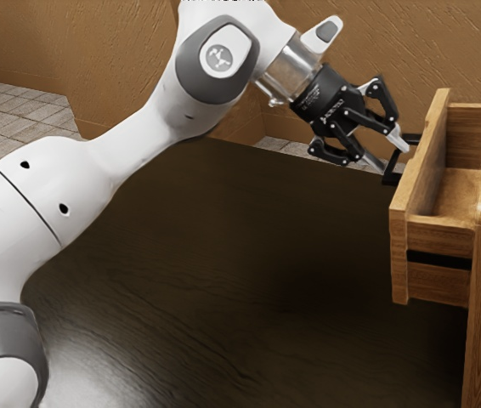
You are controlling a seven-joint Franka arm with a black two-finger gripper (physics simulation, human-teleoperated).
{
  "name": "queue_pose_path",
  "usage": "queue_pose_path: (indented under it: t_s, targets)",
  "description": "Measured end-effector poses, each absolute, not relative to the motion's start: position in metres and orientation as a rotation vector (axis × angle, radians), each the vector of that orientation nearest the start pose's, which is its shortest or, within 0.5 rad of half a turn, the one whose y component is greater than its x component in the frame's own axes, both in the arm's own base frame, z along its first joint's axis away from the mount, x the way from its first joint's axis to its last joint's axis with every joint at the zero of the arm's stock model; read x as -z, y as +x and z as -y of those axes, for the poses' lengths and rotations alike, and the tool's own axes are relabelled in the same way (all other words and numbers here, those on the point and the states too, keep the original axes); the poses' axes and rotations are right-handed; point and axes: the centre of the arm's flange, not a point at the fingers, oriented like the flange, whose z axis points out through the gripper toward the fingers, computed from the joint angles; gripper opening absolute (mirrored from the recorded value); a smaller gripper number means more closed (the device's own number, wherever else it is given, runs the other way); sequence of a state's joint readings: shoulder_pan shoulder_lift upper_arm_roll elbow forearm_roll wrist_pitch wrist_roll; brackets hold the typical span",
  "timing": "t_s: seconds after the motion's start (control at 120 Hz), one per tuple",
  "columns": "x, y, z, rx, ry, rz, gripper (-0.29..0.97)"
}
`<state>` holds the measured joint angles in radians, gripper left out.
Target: Pull the drawer handle with one arm to open the drawer
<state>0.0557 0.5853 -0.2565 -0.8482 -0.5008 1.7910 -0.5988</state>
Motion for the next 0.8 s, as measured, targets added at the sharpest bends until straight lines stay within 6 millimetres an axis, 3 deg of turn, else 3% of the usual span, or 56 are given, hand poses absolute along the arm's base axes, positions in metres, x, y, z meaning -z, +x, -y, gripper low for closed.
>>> queue_pose_path:
  t_s: [0.117,0.408,0.658,0.8]
  targets:
    - [-0.633,0.714,0.11,-0.106,2.355,-0.588,0.17]
    - [-0.648,0.697,0.078,-0.12,2.367,-0.633,0.19]
    - [-0.645,0.685,0.072,-0.098,2.389,-0.654,0.18]
    - [-0.65,0.677,0.048,-0.117,2.392,-0.687,0.18]
